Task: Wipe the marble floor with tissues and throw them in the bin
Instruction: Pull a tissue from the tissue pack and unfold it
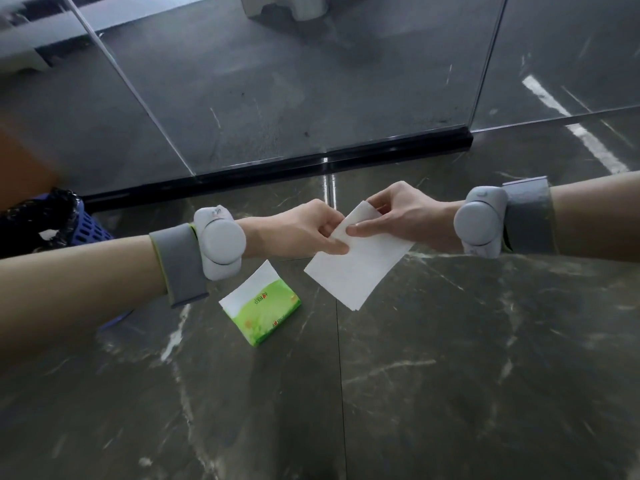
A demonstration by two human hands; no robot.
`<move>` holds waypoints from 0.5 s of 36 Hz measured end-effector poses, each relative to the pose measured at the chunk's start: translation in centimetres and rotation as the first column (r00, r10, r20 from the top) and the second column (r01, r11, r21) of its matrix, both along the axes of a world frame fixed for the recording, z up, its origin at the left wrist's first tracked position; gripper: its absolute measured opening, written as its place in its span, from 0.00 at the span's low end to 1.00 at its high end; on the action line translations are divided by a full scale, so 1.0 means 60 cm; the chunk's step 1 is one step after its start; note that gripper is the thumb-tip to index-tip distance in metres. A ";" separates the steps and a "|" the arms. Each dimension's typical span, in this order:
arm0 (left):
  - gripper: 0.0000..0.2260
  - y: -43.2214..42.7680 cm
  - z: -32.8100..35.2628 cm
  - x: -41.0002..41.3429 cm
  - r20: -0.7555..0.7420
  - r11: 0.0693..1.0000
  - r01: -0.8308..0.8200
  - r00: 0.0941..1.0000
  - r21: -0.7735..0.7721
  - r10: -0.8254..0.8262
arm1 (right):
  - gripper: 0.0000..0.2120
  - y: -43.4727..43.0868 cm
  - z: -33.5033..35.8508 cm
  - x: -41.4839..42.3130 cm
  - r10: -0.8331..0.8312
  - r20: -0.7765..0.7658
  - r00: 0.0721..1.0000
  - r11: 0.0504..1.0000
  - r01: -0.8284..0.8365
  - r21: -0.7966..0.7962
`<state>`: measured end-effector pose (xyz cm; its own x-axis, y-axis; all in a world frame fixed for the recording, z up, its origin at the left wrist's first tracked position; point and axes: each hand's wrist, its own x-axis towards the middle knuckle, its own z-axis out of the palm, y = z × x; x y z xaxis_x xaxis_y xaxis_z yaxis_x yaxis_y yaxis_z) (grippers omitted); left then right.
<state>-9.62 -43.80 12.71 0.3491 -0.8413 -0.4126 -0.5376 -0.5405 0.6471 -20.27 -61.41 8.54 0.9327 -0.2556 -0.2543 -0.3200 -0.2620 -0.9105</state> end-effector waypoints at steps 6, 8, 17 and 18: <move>0.10 0.002 0.008 -0.005 -0.033 0.997 -0.081 0.996 -0.012 0.081 | 0.27 -0.015 -0.002 -0.001 -0.061 0.016 0.998 0.995 0.062 -0.084; 0.11 0.001 0.012 -0.006 -0.041 0.994 -0.105 0.994 -0.017 0.104 | 0.29 -0.023 0.004 -0.003 -0.048 -0.011 0.999 0.995 0.047 -0.084; 0.13 -0.033 0.004 -0.015 -0.049 0.999 -0.054 0.997 0.003 0.054 | 0.11 -0.065 0.014 -0.027 0.063 -0.049 0.997 0.996 -0.066 -0.058; 0.12 -0.042 0.002 -0.018 -0.058 1.000 -0.031 0.998 0.005 0.031 | 0.10 -0.072 0.013 -0.034 0.052 -0.049 0.997 0.996 -0.056 -0.069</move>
<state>-10.68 -46.33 12.83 0.3500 -0.8289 -0.4363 -0.4822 -0.5587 0.6747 -22.33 -65.74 9.30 0.9330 -0.2240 -0.2815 -0.3458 -0.3427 -0.8735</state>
